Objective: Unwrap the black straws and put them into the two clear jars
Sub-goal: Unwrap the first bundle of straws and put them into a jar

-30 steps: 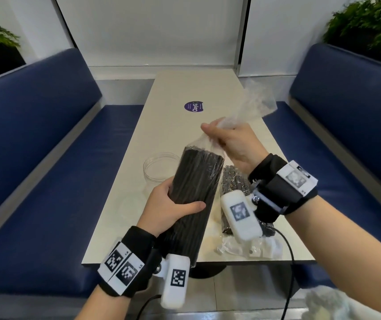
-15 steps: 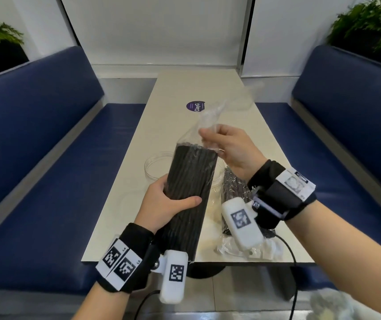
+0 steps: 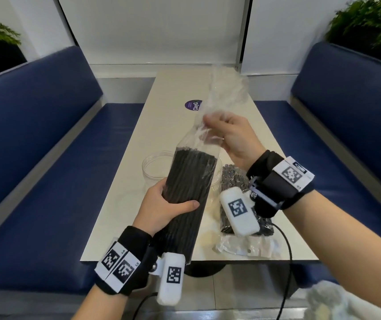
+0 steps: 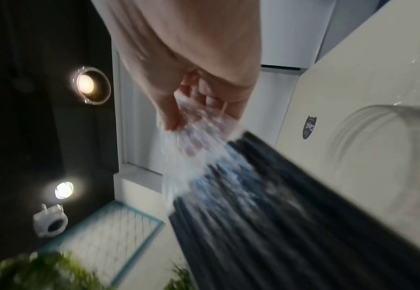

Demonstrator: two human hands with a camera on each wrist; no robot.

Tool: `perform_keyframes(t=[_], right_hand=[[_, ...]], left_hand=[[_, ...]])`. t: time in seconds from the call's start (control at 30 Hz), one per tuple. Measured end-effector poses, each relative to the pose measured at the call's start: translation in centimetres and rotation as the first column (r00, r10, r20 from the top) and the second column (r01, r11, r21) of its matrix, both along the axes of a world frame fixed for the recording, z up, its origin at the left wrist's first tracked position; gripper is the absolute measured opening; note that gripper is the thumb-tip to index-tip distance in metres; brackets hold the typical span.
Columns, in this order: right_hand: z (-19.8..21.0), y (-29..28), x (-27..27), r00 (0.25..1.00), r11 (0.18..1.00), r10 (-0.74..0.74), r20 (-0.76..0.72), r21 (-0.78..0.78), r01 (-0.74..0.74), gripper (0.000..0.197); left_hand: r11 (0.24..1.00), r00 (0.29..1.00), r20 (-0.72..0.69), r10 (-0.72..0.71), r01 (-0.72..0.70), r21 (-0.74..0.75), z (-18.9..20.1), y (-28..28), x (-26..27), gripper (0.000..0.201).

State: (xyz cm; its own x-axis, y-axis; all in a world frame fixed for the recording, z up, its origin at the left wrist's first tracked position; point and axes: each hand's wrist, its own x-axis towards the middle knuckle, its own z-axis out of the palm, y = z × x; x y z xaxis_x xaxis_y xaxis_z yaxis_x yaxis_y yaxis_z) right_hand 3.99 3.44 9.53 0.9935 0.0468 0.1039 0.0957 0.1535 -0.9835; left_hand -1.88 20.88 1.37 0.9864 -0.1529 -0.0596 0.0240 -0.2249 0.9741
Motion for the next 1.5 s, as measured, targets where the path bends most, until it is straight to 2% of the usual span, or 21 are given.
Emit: perform_keyframes(t=[0.1,0.17,0.2,0.23,0.27,0.3,0.33,0.37,0.43,0.57,0.6,0.67,0.7,0.8,0.83,0.87,0.93,1.07,1.23,1.37,1.5], right_hand=[[1.7,-1.2,1.2,0.987,0.943,-0.16,-0.016,0.292,0.157,0.016],[2.1,-1.7,1.6,0.97,0.837,-0.237,-0.049,0.497,0.23,0.014],[2.0,-1.7,1.6,0.973,0.792,-0.223,-0.064,0.57,0.219,0.011],[1.8,-1.6,1.6,0.982,0.794,-0.174,-0.075,0.578,0.185,0.007],[1.3,-1.4,1.3,0.991,0.861,-0.109,-0.08,0.49,0.134,0.011],[0.8,-0.9,0.9,0.997,0.945,-0.022,-0.077,0.325,0.046,0.017],[0.3,-0.4,0.6,0.997,0.988,0.049,-0.065,0.147,-0.039,0.018],[0.1,0.0,0.3,0.995,0.996,0.085,-0.043,0.031,-0.084,0.014],[0.8,0.3,-0.1,0.997,0.996,0.07,0.008,0.054,-0.071,0.014],[3.3,-0.6,-0.7,0.986,0.952,-0.033,0.163,0.307,-0.019,0.022],[3.5,-0.6,-0.9,0.98,0.948,-0.064,0.188,0.318,0.001,0.021],[2.7,0.0,-1.2,0.978,0.976,-0.046,0.206,0.218,0.0,0.02],[1.7,0.5,-1.5,0.981,0.992,-0.006,0.192,0.124,-0.018,0.032],[-1.9,1.9,-2.8,0.984,0.985,0.149,0.098,-0.102,-0.139,0.099],[-3.3,2.3,-3.2,0.979,0.971,0.187,0.077,-0.164,-0.172,0.108],[-4.5,2.6,-3.6,0.977,0.959,0.203,0.059,-0.216,-0.186,0.109],[-6.5,3.3,-4.3,0.985,0.955,0.169,0.038,-0.254,-0.154,0.093],[-8.7,4.8,-4.9,0.996,0.975,0.085,-0.021,-0.203,-0.088,0.062],[-10.2,5.1,-4.9,0.993,0.981,0.103,-0.062,-0.157,-0.112,0.056],[-11.2,5.2,-5.2,0.987,0.977,0.129,-0.098,-0.156,-0.143,0.058],[-10.6,5.6,-5.0,0.984,0.967,0.162,-0.068,-0.189,-0.172,0.063]], left_hand=[[1.0,1.0,0.012,-0.002,0.002,0.002,0.2,0.4,0.1,0.043],[1.0,0.999,0.039,-0.006,0.005,0.018,0.3,0.5,0.1,0.044],[1.0,0.999,0.05,-0.002,0.0,0.025,0.2,0.6,0.1,0.044],[1.0,0.998,0.057,0.01,-0.012,0.027,0.1,0.6,0.1,0.044],[0.999,0.998,0.061,0.027,-0.028,0.024,0.0,0.6,0.1,0.044],[0.999,0.997,0.064,0.04,-0.041,0.018,-0.1,0.5,0.1,0.044],[0.999,0.996,0.07,0.048,-0.049,0.013,-0.2,0.4,0.0,0.044],[0.999,0.996,0.078,0.051,-0.052,0.007,-0.4,0.4,0.0,0.045],[0.999,0.994,0.097,0.047,-0.047,-0.004,-0.4,0.3,-0.2,0.046],[0.999,0.987,0.156,0.039,-0.04,0.002,-0.3,0.4,-0.1,0.048],[0.999,0.984,0.17,0.052,-0.052,-0.003,-0.5,0.4,-0.1,0.048],[0.996,0.98,0.18,0.088,-0.081,-0.049,-1.0,0.4,-0.2,0.048],[0.992,0.977,0.183,0.109,-0.097,-0.076,-1.5,0.4,-0.2,0.049],[0.983,0.968,0.191,0.164,-0.145,-0.111,-3.2,0.2,-0.4,0.052],[0.982,0.966,0.189,0.175,-0.157,-0.108,-3.8,0.0,-0.4,0.053],[0.981,0.967,0.18,0.181,-0.165,-0.101,-4.3,-0.1,-0.5,0.054],[0.982,0.969,0.166,0.183,-0.171,-0.085,-5.3,-0.4,-0.7,0.054],[0.981,0.971,0.142,0.195,-0.192,-0.034,-7.1,-0.4,-1.0,0.053],[0.977,0.975,0.074,0.21,-0.212,0.018,-8.9,-0.1,-1.0,0.059],[0.975,0.975,0.026,0.222,-0.222,0.016,-10.0,-0.1,-1.6,0.054],[0.971,0.973,-0.023,0.23,-0.231,-0.064,-9.6,-0.2,-0.9,0.049]])
